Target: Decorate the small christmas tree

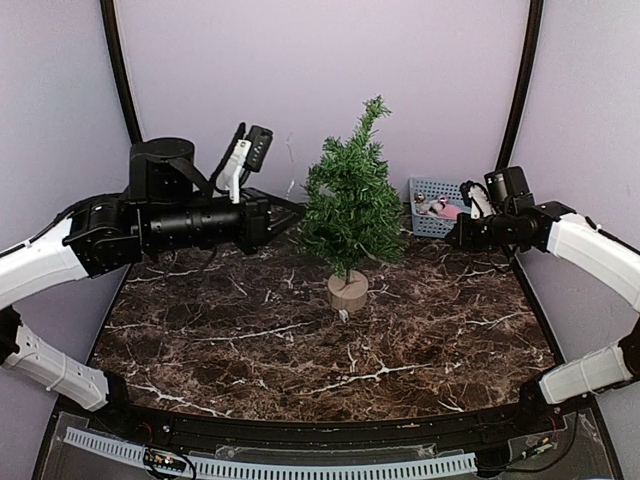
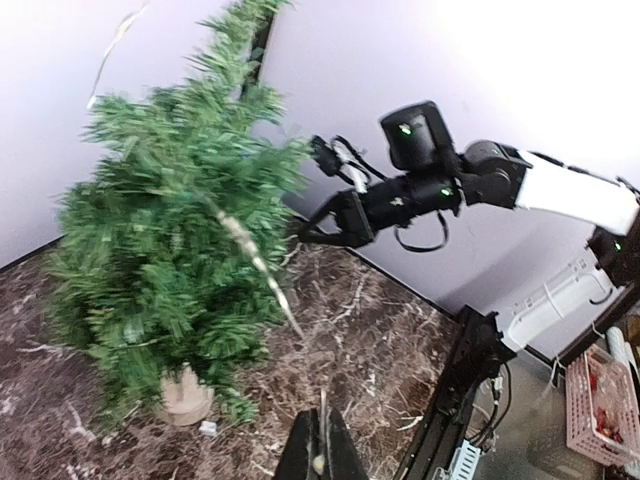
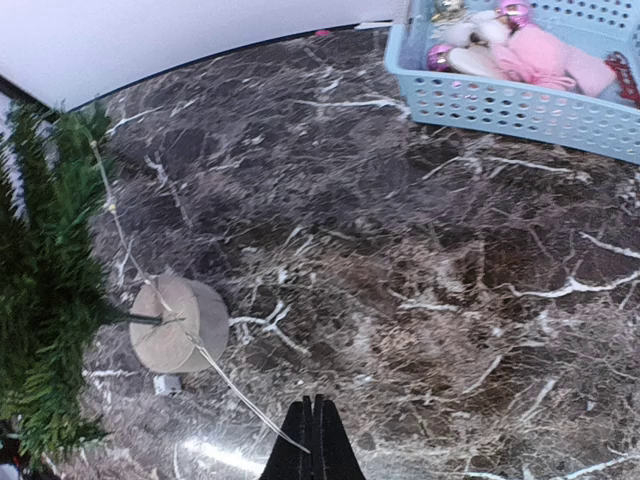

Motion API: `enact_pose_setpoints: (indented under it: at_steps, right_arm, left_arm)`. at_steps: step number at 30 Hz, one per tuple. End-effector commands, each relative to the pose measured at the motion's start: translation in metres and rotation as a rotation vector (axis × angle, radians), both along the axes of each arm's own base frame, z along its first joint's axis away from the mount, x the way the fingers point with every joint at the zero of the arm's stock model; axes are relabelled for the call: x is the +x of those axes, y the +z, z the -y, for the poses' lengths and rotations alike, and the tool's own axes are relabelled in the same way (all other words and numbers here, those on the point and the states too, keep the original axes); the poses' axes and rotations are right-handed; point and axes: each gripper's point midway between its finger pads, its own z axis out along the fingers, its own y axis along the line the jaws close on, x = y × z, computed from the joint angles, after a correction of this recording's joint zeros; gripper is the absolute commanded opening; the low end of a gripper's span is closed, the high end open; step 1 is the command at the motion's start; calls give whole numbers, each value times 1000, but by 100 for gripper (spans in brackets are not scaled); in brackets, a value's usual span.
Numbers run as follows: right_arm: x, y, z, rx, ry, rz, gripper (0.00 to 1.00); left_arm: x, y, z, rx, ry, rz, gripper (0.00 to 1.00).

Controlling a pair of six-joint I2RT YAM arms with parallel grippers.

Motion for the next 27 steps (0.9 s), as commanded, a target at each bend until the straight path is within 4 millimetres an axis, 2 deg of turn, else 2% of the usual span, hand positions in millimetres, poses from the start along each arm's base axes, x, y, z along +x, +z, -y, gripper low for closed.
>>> enact_pose_setpoints:
  at_steps: [1, 5, 8, 11, 12, 13, 14, 15, 17, 21, 25, 27]
  right_arm:
    - [-23, 12, -28, 108, 168, -13, 0]
    - [-32, 16, -34, 129, 208, -30, 0]
    - [-42, 17, -46, 180, 277, -56, 0]
    - [-55, 21, -61, 228, 355, -70, 0]
    - [-60, 23, -66, 240, 384, -71, 0]
    - [-65, 24, -72, 248, 413, -75, 0]
    - [-70, 24, -77, 251, 438, -81, 0]
    - [-74, 25, -82, 251, 461, -85, 0]
    - [-83, 24, -90, 245, 505, -94, 0]
    - [-92, 21, -99, 246, 535, -113, 0]
    - [-96, 27, -104, 294, 547, -106, 0]
    - [-98, 32, -109, 325, 563, -101, 0]
  left_arm:
    - [21, 21, -53, 13, 187, -24, 0]
    - [51, 30, -100, 94, 358, -1, 0]
    - [74, 28, -130, 162, 474, 15, 0]
    - [101, 24, -170, 273, 636, 41, 0]
    - [107, 21, -176, 311, 662, 53, 0]
    - [115, 20, -192, 343, 724, 59, 0]
    - [121, 17, -197, 378, 746, 65, 0]
    - [129, 14, -213, 411, 801, 62, 0]
    - [141, 4, -231, 474, 869, 57, 0]
    - [156, -17, -253, 544, 939, 24, 0]
    - [158, -27, -243, 489, 886, 11, 0]
    - [158, -30, -245, 490, 891, 6, 0]
